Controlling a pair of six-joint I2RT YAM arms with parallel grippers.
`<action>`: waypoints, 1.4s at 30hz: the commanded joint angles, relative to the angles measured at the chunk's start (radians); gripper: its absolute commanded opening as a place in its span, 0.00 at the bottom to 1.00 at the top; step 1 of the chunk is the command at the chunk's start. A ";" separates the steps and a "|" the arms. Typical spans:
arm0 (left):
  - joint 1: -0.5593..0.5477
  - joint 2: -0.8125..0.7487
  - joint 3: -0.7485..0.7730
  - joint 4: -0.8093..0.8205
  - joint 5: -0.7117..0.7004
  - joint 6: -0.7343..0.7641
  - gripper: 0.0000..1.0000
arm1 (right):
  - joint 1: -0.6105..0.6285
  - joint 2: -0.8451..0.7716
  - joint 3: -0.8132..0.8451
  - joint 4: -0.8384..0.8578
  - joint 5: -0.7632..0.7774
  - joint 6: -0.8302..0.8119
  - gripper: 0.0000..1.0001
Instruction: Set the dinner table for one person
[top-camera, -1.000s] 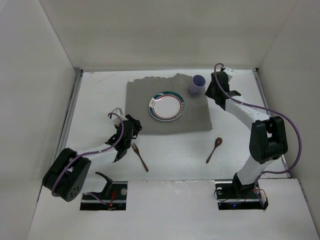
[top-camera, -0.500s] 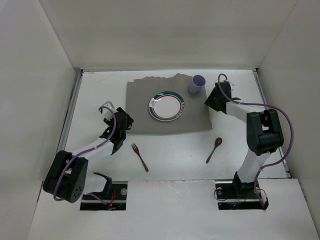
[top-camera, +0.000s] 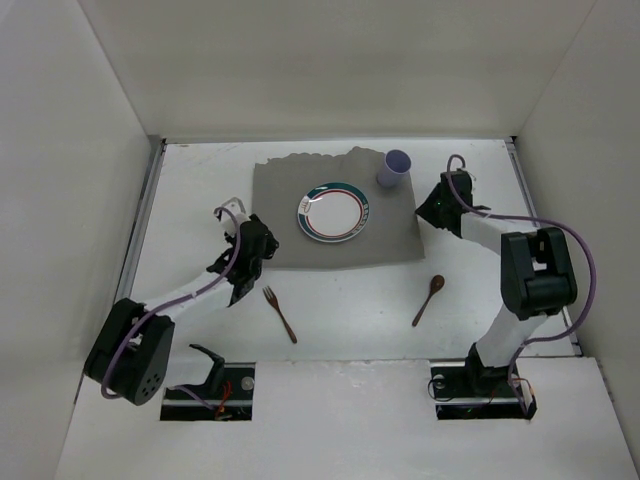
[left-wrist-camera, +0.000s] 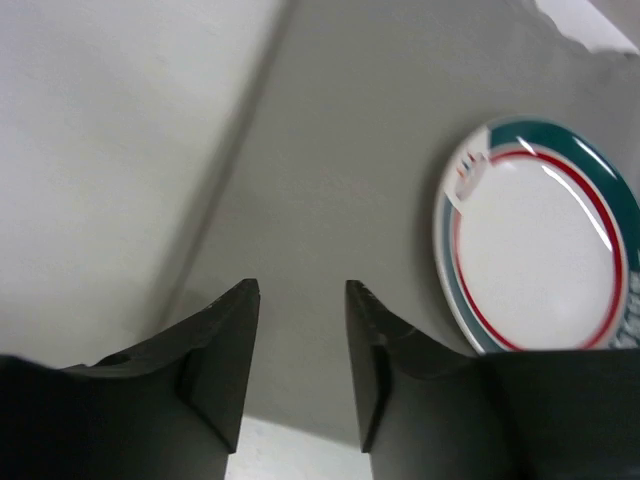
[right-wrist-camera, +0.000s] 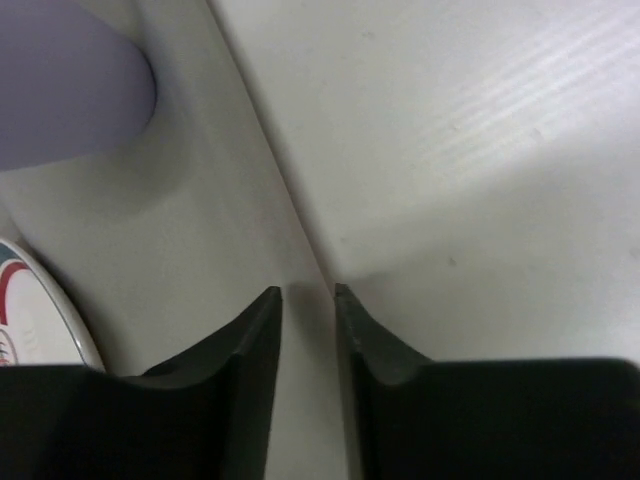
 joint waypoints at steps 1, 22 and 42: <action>-0.101 -0.059 0.052 -0.034 0.015 0.026 0.33 | -0.005 -0.158 -0.068 0.107 0.059 0.034 0.37; -0.581 0.166 0.215 -0.150 -0.132 0.061 0.19 | 0.329 -0.680 -0.296 -0.045 0.306 -0.084 0.12; -0.658 -0.002 0.136 -1.076 -0.215 -0.784 0.31 | 0.569 -0.473 -0.385 0.177 0.234 -0.103 0.29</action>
